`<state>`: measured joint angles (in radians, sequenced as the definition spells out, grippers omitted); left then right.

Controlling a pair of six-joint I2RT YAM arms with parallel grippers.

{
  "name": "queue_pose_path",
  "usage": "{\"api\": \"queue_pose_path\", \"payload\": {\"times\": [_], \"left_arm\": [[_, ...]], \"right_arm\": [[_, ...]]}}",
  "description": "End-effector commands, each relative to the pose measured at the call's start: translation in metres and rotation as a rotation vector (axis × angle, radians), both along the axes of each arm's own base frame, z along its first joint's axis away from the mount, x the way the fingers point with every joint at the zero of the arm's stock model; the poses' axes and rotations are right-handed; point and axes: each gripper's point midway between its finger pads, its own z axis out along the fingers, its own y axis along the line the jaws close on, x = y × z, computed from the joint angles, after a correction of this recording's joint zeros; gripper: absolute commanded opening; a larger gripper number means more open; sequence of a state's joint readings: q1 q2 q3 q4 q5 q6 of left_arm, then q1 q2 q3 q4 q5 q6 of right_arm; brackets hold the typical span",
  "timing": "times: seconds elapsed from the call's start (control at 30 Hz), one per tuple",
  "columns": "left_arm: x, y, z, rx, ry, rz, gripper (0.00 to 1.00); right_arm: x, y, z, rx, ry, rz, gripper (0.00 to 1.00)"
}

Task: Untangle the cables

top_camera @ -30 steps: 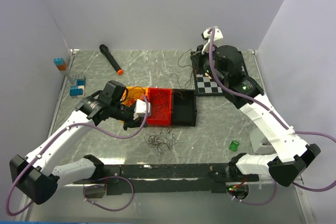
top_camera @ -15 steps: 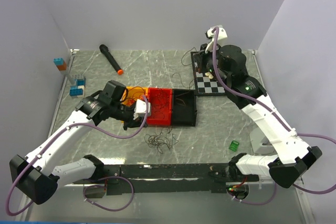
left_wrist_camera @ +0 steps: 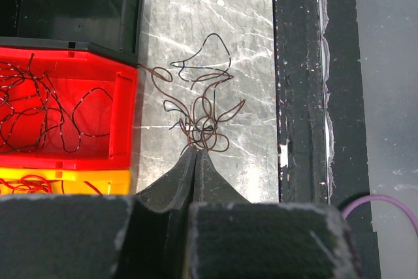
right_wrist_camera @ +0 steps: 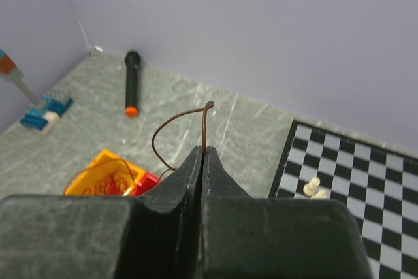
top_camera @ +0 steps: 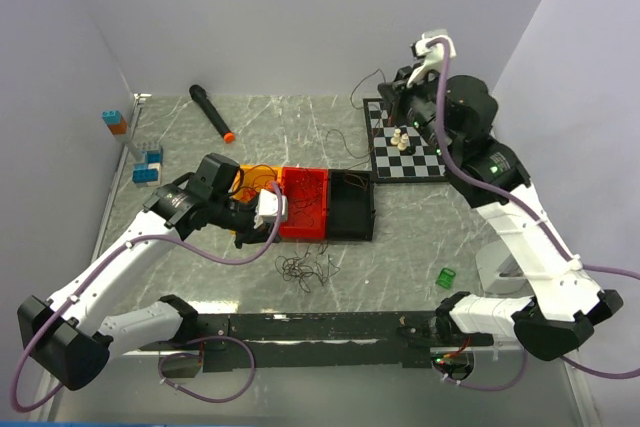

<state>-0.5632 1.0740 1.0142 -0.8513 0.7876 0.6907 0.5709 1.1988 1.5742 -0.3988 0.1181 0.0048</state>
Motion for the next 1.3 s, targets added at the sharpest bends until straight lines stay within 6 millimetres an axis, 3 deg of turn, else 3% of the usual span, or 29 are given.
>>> {"api": "queue_pose_path", "payload": {"times": [0.0, 0.13, 0.4, 0.63, 0.93, 1.13, 1.27], "left_arm": [[-0.003, 0.0, 0.005, -0.017, -0.01, 0.001, 0.04], [-0.003, 0.001, 0.005, -0.016, -0.011, 0.003, 0.04], [-0.002, 0.001, 0.006, -0.011, -0.019, 0.001, 0.04], [-0.002, 0.002, 0.006, -0.009, -0.021, 0.004, 0.04], [-0.001, 0.001, 0.006, -0.013, -0.017, -0.001, 0.04], [-0.002, -0.002, 0.011, -0.025, -0.008, -0.007, 0.04], [-0.002, -0.001, 0.012, -0.022, -0.013, -0.005, 0.05]], "right_arm": [[-0.017, -0.014, 0.054, 0.04, -0.121, 0.001, 0.0], [-0.017, -0.013, 0.048, 0.037, -0.109, 0.006, 0.0], [-0.005, -0.008, 0.01, 0.019, -0.042, -0.009, 0.0], [0.007, -0.01, -0.058, -0.024, 0.075, -0.063, 0.0], [-0.005, -0.037, -0.104, -0.069, 0.145, -0.165, 0.0], [-0.002, -0.03, -0.148, -0.094, 0.278, -0.17, 0.0], [0.004, -0.012, -0.17, -0.091, 0.336, -0.125, 0.0]]}}
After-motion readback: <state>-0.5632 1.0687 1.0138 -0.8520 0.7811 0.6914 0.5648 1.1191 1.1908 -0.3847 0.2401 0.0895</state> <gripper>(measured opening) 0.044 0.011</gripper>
